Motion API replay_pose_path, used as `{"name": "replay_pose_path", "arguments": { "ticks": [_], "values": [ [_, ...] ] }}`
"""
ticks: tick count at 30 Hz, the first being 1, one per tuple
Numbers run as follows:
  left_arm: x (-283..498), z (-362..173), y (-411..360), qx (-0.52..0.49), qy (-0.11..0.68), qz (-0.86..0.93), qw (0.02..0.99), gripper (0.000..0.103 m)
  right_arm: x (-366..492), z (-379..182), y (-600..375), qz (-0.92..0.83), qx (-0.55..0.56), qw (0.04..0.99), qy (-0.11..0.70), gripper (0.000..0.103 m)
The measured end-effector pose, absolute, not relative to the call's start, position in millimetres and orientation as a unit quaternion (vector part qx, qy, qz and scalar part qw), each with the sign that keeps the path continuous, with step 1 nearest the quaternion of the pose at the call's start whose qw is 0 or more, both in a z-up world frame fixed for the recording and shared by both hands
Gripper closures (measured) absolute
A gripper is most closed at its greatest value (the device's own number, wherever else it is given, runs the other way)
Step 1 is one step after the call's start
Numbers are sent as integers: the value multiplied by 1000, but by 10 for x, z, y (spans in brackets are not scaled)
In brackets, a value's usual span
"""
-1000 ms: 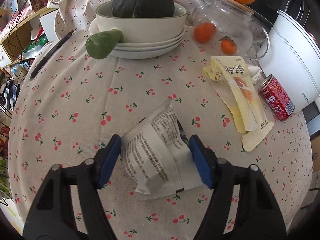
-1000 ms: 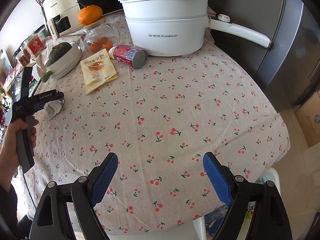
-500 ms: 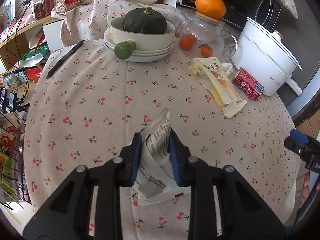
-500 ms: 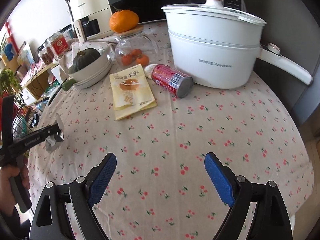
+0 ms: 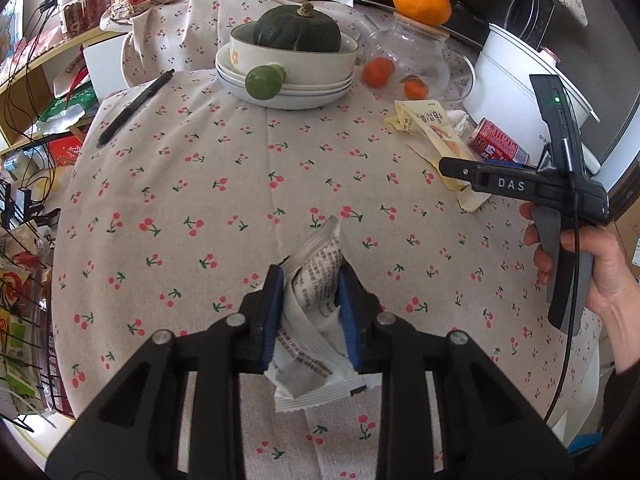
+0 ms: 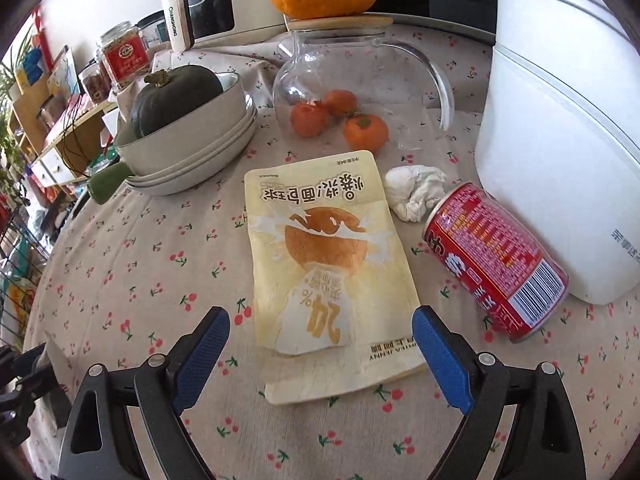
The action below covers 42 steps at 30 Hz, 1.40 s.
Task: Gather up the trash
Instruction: 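Grasp the white tissue packet with the left gripper while the right gripper grasps the yellow bread bag, then carry the tissue packet and yellow bag over the bin and open the left gripper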
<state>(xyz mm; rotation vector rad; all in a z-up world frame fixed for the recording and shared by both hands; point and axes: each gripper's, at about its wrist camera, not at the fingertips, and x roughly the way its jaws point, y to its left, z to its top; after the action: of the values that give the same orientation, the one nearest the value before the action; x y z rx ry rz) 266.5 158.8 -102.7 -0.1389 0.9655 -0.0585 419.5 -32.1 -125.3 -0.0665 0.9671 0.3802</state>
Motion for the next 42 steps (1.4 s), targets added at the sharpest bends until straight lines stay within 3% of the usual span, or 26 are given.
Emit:
{"name": "replay_pose_path", "arguments": {
  "ticks": [9, 12, 14, 22, 42],
  "values": [
    [2656, -1023, 1548, -53, 461, -24, 885, 73, 4443, -1382, -217, 167, -27, 871, 461, 13],
    [2639, -1011, 1559, -56, 460, -20, 886, 73, 4440, -1351, -264, 169, -11, 872, 459, 45],
    [2619, -1001, 1571, -59, 458, -18, 887, 73, 4407, -1334, -331, 183, 4, 864, 470, 88],
    [2463, -914, 1517, -66, 452, -21, 889, 74, 3919, -1122, -524, 206, 6, 857, 473, 97],
    [1539, -448, 489, -23, 431, -127, 893, 74, 1904, -352, -2286, 151, 59, 856, 491, 98]
  ]
}}
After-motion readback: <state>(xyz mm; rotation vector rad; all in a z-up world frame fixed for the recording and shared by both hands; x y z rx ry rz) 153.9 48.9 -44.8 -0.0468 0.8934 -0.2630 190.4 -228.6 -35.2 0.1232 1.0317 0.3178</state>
